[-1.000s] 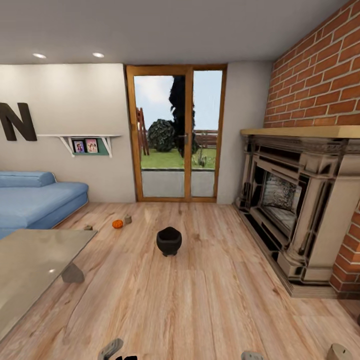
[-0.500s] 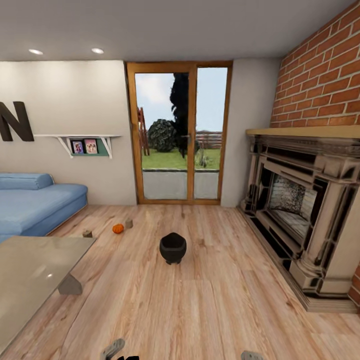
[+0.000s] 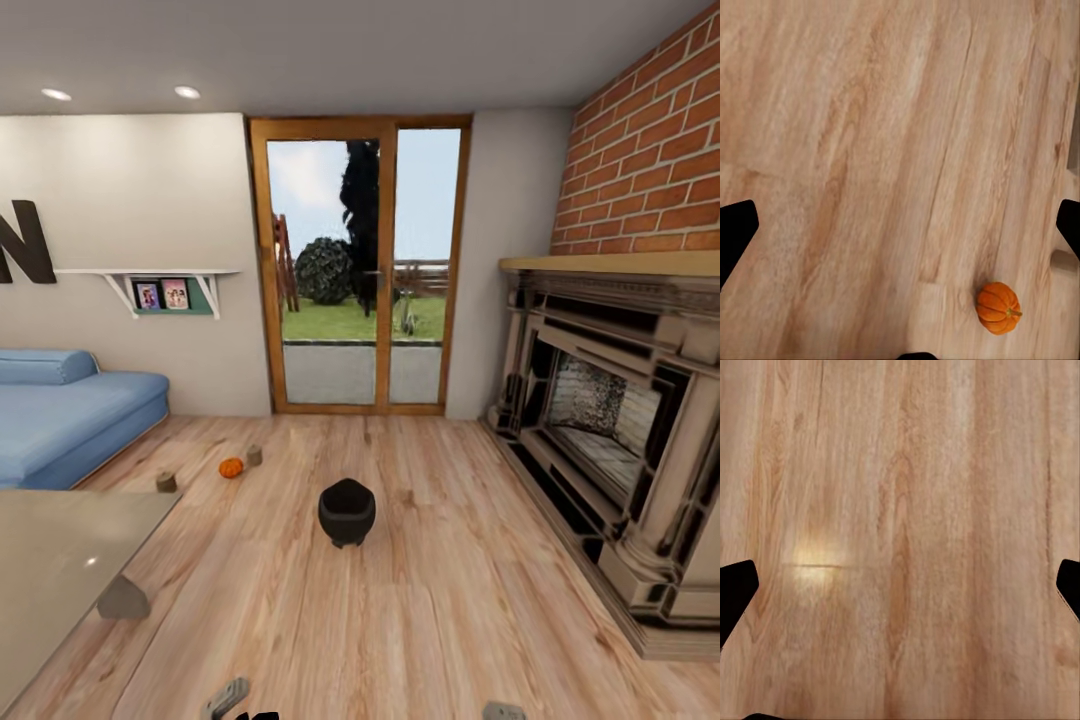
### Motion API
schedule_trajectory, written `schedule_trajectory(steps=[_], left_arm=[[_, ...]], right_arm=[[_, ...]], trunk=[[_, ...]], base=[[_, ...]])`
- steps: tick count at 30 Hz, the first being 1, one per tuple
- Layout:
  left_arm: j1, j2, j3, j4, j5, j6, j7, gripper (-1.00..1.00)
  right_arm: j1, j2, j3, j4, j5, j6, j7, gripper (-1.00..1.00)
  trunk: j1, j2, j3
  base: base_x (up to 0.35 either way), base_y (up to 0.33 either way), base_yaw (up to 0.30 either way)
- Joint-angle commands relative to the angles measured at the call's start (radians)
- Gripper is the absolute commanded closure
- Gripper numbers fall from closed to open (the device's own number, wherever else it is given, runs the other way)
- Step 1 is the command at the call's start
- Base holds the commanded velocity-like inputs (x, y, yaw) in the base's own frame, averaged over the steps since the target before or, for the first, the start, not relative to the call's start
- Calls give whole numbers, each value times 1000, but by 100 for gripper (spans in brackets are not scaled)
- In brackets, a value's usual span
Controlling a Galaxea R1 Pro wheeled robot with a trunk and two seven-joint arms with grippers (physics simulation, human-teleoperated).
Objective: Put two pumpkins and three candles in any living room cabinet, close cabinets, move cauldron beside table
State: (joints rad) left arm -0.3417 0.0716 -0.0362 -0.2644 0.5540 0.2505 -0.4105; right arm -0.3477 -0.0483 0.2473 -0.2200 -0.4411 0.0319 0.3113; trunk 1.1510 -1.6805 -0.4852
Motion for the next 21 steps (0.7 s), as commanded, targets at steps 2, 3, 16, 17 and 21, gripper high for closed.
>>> schedule_trajectory(steps=[2, 3, 16, 17, 21], left_arm=[[0, 1, -4, -1, 10, 7, -1, -100], [0, 1, -4, -1, 10, 7, -1, -100], [0, 0, -4, -1, 10, 7, 0, -100], [0, 0, -4, -1, 9, 7, 0, -100], [0, -1, -4, -1, 10, 7, 27, -100]], right_arm=[[0, -1, 6, -1, -10, 3, 2, -100], [0, -1, 6, -1, -10, 3, 2, -100], [0, -1, 6, 5, -10, -30, 2, -100], [0, 0, 6, 10, -10, -31, 2, -100], [0, 1, 6, 26, -10, -38, 2, -100]], trunk=[[1, -1, -1], [1, -1, -1], [1, -1, -1], [1, -1, -1], [1, -1, -1]], base=[[328, 0, 0], [329, 0, 0], [331, 0, 0], [331, 0, 0], [332, 0, 0]])
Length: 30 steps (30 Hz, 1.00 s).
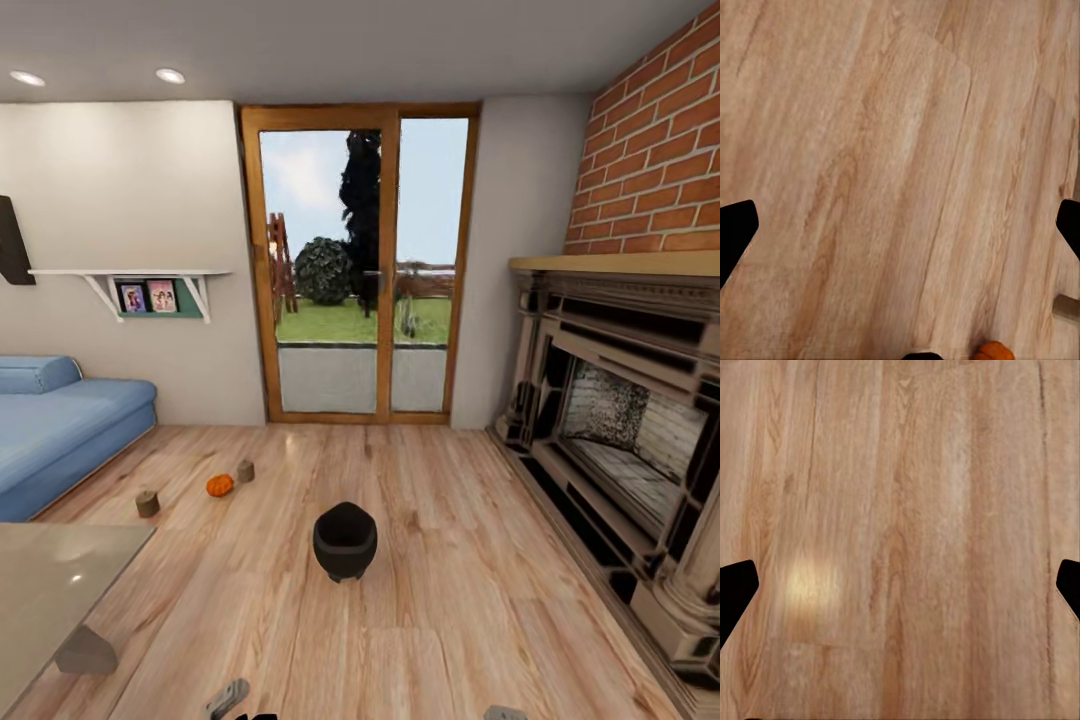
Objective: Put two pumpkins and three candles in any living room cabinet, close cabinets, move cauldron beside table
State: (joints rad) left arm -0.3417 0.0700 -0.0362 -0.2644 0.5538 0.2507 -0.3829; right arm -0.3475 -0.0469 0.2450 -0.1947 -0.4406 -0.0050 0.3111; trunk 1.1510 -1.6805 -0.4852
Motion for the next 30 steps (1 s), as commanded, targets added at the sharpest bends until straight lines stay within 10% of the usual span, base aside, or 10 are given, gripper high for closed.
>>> schedule_trajectory(steps=[1, 30], left_arm=[[0, 0, -4, -1, 11, 7, 3, -100], [0, -2, -4, -1, 10, 7, 9, -100]], right_arm=[[-1, -1, 8, 0, -10, -2, 2, -100], [-1, -2, 1, 11, -13, -9, 5, -100]], trunk=[[1, -1, -1], [1, -1, -1]], base=[[332, 0, 0], [332, 0, -58]])
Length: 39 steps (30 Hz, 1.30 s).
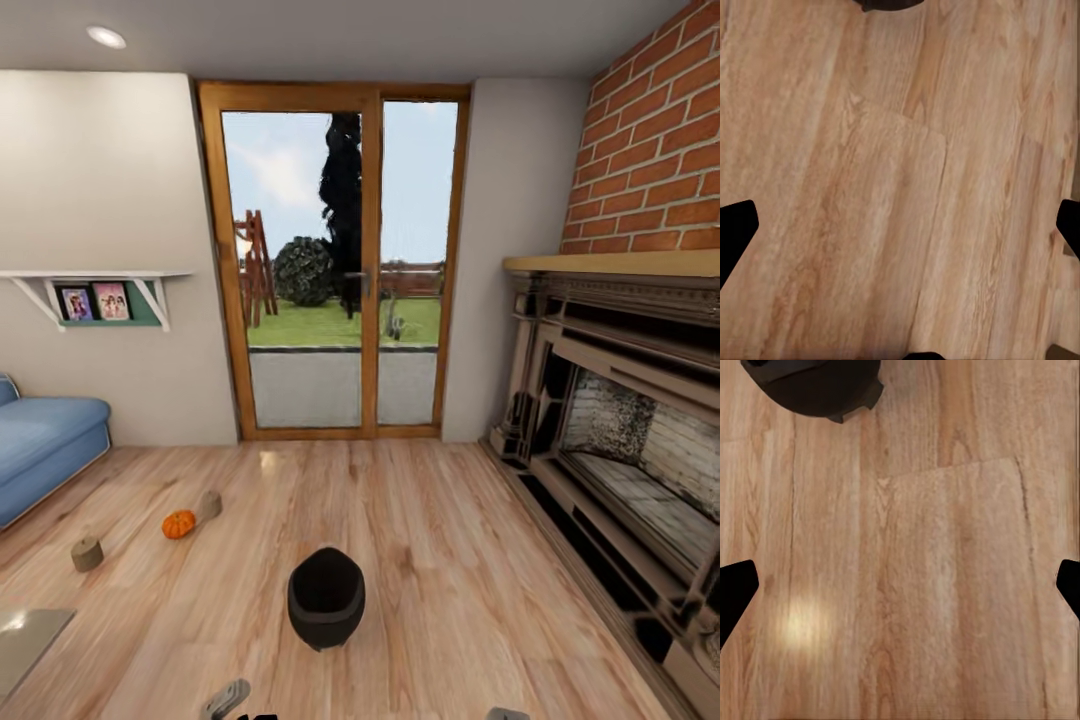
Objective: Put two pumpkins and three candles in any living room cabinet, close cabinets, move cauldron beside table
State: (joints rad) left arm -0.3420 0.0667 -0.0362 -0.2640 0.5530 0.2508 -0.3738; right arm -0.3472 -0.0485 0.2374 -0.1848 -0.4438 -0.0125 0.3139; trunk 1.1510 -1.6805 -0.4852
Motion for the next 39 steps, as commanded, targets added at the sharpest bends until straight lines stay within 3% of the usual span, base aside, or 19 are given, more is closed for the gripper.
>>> schedule_trajectory(steps=[1, 18, 39], left_arm=[[0, 1, -4, -1, 10, 7, -1, -100], [0, 1, -4, -1, 10, 7, -1, -100], [0, -8, -4, -1, 10, 7, 2, -100]], right_arm=[[-1, -1, 8, 1, -10, -1, 2, -100], [-1, -1, 8, 1, -10, -1, 2, -100], [-1, 0, 8, 1, -9, 0, 1, -100]], trunk=[[1, -1, -1], [1, -1, -1], [1, -1, -4]], base=[[332, 0, -257], [330, 0, -248], [315, -18, -89]])
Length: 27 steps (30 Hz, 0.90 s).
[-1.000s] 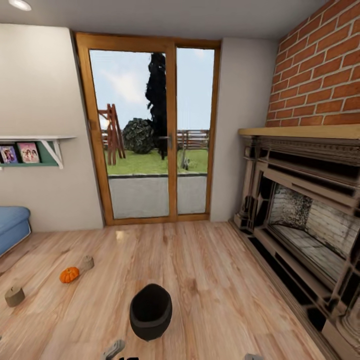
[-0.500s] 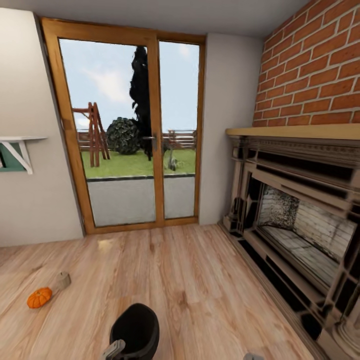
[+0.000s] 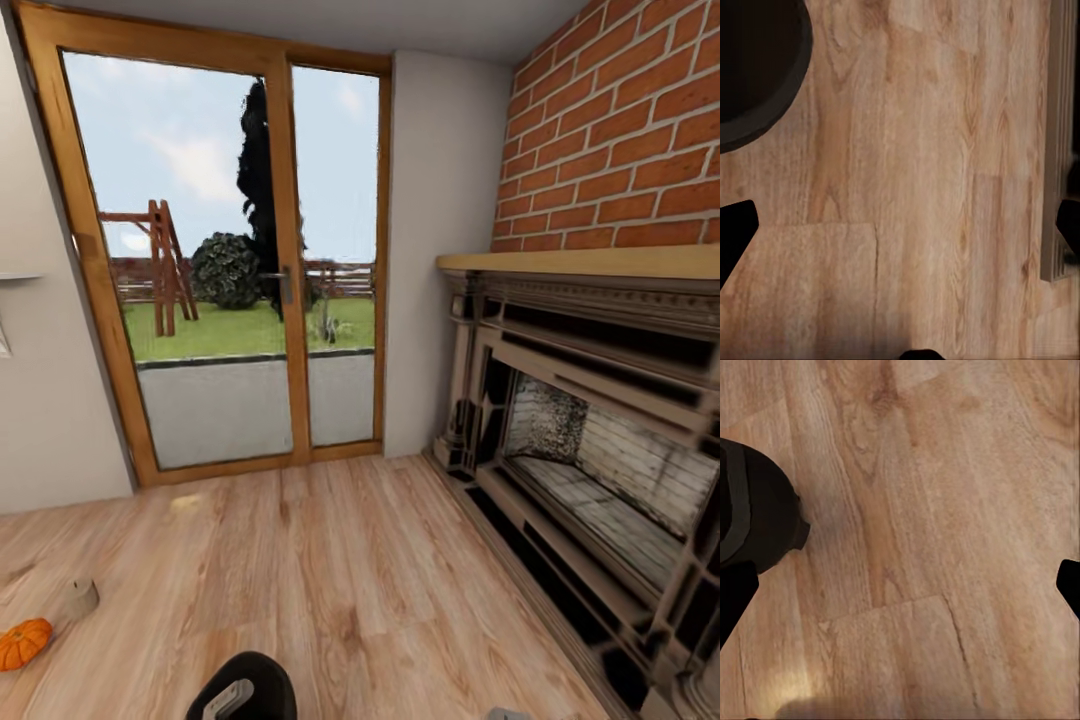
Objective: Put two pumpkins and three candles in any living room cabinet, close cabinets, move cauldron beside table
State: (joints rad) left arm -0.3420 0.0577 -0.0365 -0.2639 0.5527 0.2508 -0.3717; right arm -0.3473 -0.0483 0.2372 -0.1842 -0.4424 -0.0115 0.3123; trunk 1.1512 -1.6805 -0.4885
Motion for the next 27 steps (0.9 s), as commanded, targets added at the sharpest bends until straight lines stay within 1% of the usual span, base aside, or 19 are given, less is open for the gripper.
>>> schedule_trajectory(steps=[1, 6, 7, 8, 12, 23, 27], left_arm=[[0, 0, -4, -1, 10, 7, 0, -100], [0, -1, -4, -1, 10, 3, 5, -100], [0, -1, -4, -1, 10, -6, 5, -100], [0, -1, -5, -1, 10, -38, 5, -100], [0, -2, -5, 2, 10, -57, 5, -100], [0, -1, -5, 3, 10, -62, 5, -100], [0, -1, -5, 3, 10, -62, 5, -100]], right_arm=[[-1, -1, 8, 1, -10, -1, 2, -100], [-1, 0, 8, 1, -10, -2, 2, -100], [-1, 0, 8, 1, -10, -2, 2, -100], [-1, -1, 8, 1, -10, -2, 2, -100], [-1, -1, 8, 0, -10, -2, 2, -100], [-1, 0, 9, 0, -10, -2, 2, -100], [-1, 1, 9, 0, -10, -3, 2, -100]], trunk=[[0, -1, -2], [0, -1, -4], [0, -1, -4], [0, -1, -4], [0, -1, -4], [0, -1, -4], [0, -1, -4]], base=[[189, -114, -268], [43, -152, -81], [7, -106, -13], [2, -35, -4], [1, -16, -2], [0, -4, 0], [98, -156, 0]])
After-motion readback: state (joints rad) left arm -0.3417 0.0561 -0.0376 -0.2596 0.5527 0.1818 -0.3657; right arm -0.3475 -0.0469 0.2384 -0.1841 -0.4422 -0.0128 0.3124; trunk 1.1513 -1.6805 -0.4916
